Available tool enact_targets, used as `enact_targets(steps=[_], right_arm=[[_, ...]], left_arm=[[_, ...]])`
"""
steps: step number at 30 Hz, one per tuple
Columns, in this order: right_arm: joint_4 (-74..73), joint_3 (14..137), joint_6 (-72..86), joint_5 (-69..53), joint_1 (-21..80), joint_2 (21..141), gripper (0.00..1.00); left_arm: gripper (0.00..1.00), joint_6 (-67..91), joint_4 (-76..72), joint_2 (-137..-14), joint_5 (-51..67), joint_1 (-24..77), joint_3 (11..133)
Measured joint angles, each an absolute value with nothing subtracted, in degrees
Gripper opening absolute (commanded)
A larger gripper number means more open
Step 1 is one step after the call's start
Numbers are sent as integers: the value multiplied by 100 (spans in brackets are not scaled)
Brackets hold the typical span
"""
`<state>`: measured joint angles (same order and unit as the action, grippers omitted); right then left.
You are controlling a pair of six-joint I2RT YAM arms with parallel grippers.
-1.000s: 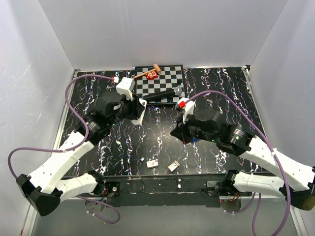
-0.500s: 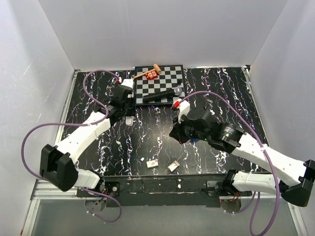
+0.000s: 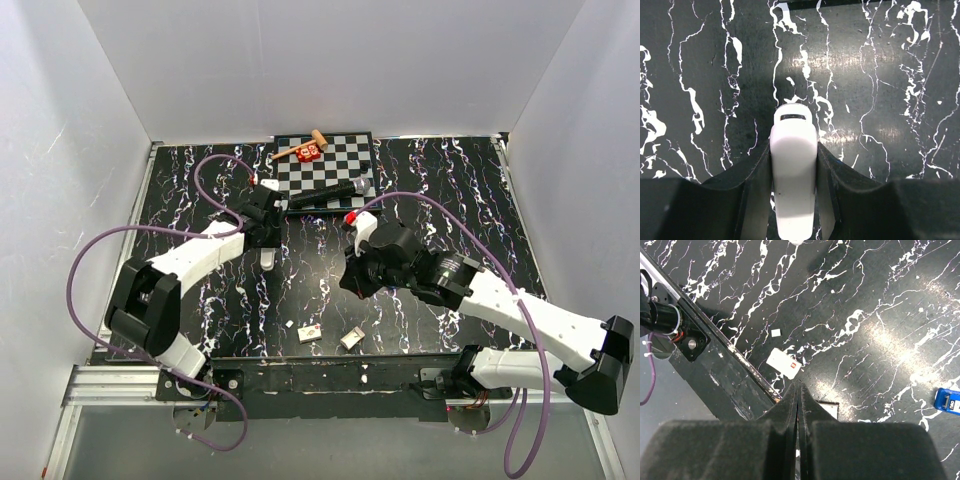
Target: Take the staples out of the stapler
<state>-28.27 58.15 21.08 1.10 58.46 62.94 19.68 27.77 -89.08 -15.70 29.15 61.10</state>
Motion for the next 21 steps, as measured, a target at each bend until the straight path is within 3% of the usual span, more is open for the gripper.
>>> enact_targets(steps=[5, 21], right_arm=[[-2799, 5815, 2139, 97, 5846, 6370, 1], [-2694, 5741, 2215, 86, 5846, 6499, 1]], left_arm=[[4, 2064, 2582, -9284, -1564, 2869, 6108], [46, 2255, 2191, -9944, -1409, 2738, 6042]])
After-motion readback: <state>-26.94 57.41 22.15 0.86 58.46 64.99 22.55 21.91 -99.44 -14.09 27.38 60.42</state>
